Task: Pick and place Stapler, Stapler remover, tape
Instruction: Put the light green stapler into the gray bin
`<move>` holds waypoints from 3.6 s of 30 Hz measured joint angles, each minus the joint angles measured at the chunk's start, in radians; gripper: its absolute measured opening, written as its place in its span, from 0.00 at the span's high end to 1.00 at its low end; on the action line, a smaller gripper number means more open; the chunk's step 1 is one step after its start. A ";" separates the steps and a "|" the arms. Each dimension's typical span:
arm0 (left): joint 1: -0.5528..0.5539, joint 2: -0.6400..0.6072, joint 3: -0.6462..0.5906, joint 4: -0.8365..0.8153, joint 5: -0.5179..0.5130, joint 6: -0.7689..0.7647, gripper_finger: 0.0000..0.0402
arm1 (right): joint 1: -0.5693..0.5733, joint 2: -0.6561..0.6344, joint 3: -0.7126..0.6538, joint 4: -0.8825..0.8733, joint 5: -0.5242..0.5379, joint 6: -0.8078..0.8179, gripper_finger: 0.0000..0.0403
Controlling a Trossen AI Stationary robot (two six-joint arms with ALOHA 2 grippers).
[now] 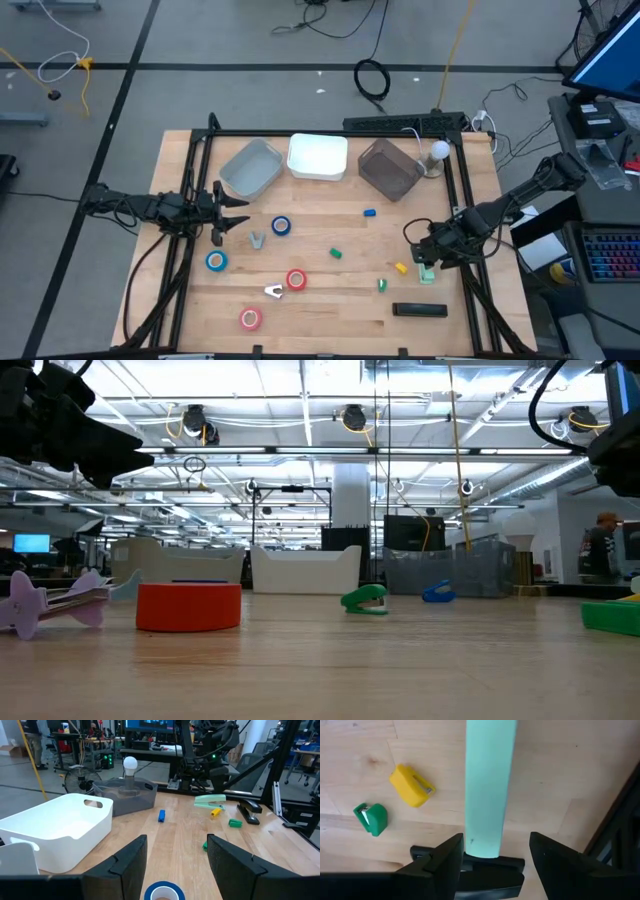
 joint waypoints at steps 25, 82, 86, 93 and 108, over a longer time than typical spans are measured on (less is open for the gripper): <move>0.000 0.000 0.000 0.001 0.001 -0.007 0.48 | 0.009 0.011 -0.150 0.249 0.012 0.044 0.47; 0.000 0.000 0.000 0.361 -0.037 -0.463 0.48 | 0.045 0.030 0.168 -0.017 0.292 -0.130 0.70; 0.000 0.000 0.000 0.392 -0.043 -0.469 0.48 | -0.042 0.081 0.192 0.047 0.315 -0.274 0.70; 0.000 0.048 0.000 0.429 -0.084 -0.521 0.48 | -0.218 0.225 0.257 0.281 0.318 -0.617 0.70; 0.000 0.439 0.262 0.386 -0.114 -0.489 0.48 | -0.446 0.550 0.629 0.355 0.313 -1.250 0.70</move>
